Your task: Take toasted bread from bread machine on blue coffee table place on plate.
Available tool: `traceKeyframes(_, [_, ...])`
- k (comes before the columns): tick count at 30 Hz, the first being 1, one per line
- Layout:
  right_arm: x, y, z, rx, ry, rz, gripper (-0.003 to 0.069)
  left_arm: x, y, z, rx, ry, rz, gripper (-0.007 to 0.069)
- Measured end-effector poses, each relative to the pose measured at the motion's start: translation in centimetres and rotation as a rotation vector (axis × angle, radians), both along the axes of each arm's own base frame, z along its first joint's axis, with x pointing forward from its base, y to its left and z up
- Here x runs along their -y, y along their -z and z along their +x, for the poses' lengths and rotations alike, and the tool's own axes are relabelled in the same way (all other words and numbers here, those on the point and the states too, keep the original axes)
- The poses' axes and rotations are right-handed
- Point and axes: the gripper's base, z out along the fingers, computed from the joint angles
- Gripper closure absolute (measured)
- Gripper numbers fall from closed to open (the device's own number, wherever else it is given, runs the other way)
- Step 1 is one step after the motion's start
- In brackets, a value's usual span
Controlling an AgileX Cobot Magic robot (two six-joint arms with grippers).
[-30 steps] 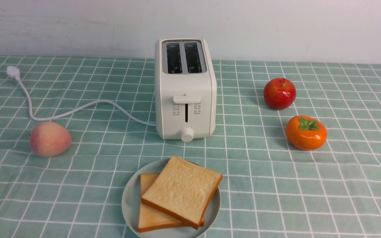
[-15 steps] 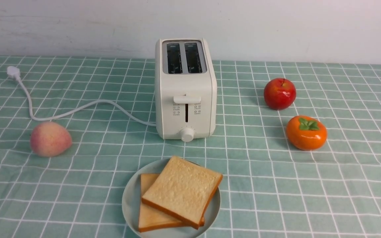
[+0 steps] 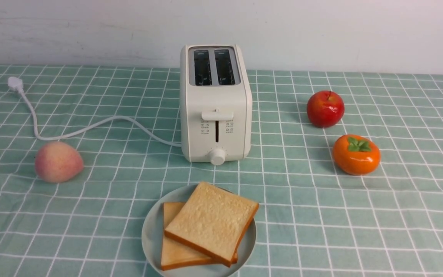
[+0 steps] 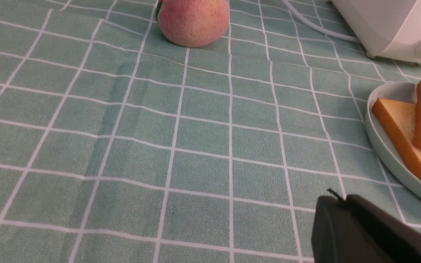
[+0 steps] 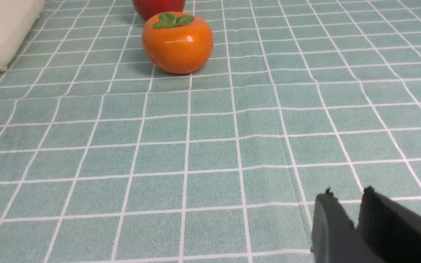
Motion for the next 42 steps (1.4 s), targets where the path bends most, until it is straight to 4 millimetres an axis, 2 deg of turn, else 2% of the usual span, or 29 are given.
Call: traceKeyframes(42, [0.0, 0.0, 0.0, 0.0, 0.0, 0.0, 0.0482, 0.0, 0.01, 0.0, -0.001, 0.0, 0.0, 0.0586])
